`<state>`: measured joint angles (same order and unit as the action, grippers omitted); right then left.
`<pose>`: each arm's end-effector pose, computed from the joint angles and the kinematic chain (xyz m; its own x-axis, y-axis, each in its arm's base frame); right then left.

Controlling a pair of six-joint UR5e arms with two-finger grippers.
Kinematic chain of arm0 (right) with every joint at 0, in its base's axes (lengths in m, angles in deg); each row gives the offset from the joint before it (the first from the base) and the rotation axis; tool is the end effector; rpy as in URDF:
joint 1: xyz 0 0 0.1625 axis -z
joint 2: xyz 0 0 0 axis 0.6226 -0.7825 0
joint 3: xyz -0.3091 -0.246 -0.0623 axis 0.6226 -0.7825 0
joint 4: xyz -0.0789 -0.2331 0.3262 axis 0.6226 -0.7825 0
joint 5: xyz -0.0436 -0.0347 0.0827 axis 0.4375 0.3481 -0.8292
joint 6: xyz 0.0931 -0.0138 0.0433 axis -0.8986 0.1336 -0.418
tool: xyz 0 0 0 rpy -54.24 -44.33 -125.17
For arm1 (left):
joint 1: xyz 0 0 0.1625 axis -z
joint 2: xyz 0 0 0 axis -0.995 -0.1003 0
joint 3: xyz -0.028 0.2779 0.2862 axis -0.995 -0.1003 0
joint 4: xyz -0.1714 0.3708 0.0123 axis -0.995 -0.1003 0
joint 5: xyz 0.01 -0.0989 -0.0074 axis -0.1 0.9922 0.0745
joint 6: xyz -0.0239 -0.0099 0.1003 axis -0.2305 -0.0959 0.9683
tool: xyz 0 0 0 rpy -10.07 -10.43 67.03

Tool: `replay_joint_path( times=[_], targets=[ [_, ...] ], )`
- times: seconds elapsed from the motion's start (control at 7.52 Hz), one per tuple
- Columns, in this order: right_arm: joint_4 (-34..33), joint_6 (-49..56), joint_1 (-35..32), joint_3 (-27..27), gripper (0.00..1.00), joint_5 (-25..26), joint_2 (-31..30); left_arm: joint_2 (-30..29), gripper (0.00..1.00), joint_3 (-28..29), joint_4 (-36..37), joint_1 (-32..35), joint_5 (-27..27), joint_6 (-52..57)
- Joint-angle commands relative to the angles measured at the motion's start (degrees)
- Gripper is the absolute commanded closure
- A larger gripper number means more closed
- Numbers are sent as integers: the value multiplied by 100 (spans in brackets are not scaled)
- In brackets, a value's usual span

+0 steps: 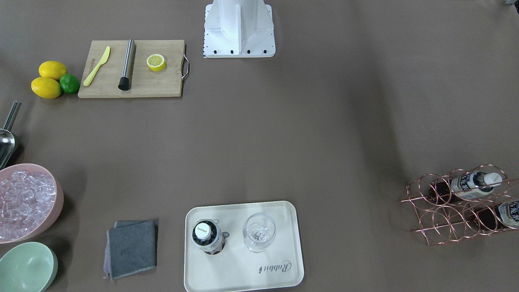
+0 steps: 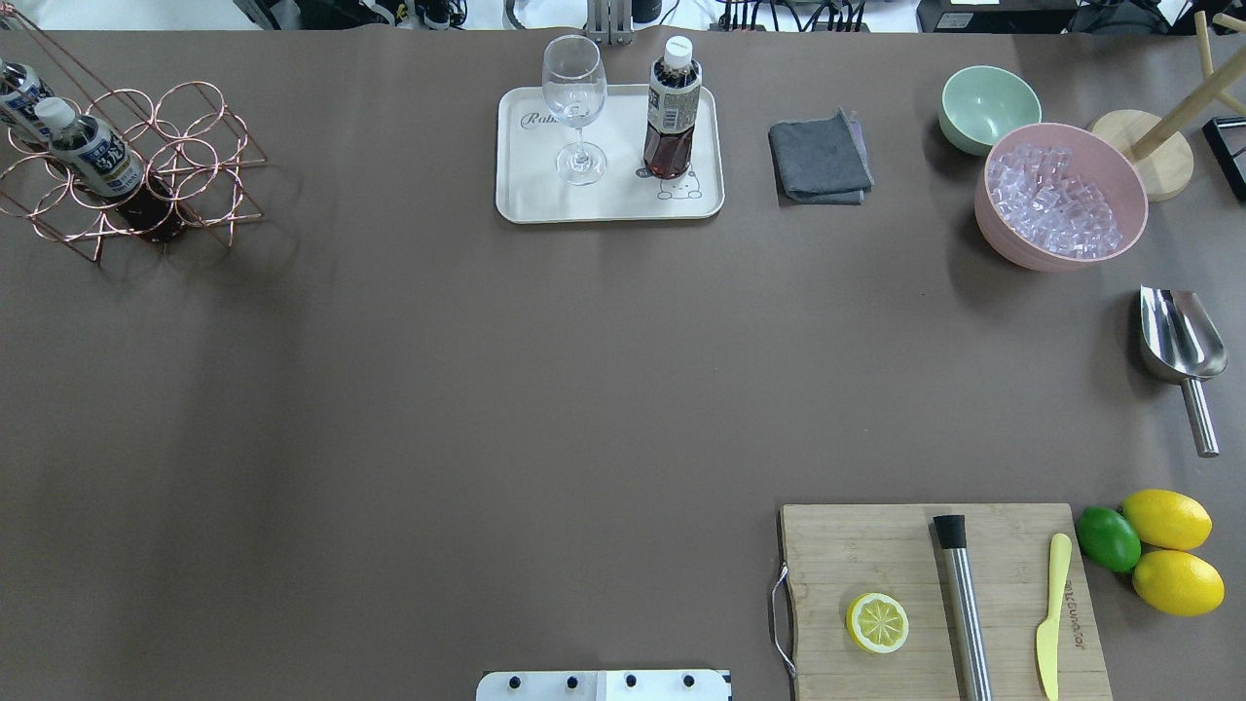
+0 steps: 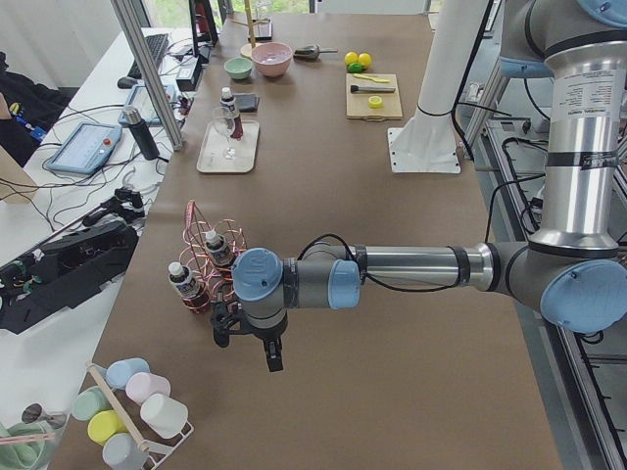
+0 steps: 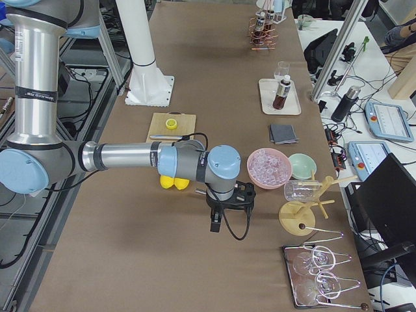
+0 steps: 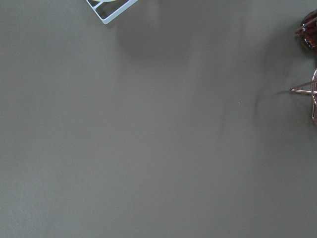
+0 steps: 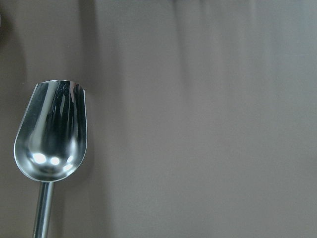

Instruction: Take tea from basket to plate

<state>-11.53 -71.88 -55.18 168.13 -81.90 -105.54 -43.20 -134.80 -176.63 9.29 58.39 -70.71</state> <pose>0.0939 -0.4263 0.6136 0.7597 0.0609 0.6474 -0.0307 0.9979 -0.0578 -0.0899 -0.4722 0.6392 0.6893 -0.2270 -0.6880 0.1820 0.9734 -0.1388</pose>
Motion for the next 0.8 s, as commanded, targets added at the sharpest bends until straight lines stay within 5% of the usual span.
replay_joint_path(
  times=[0.0,0.67],
  targets=[
    [-1,-41,0,-22,0,-5,-1,-14,2,-4,4,-37,-26,-35],
    [34,-33,0,-328,0,65,-10,-14,2,-12,4,-37,-35,-44]
  ],
)
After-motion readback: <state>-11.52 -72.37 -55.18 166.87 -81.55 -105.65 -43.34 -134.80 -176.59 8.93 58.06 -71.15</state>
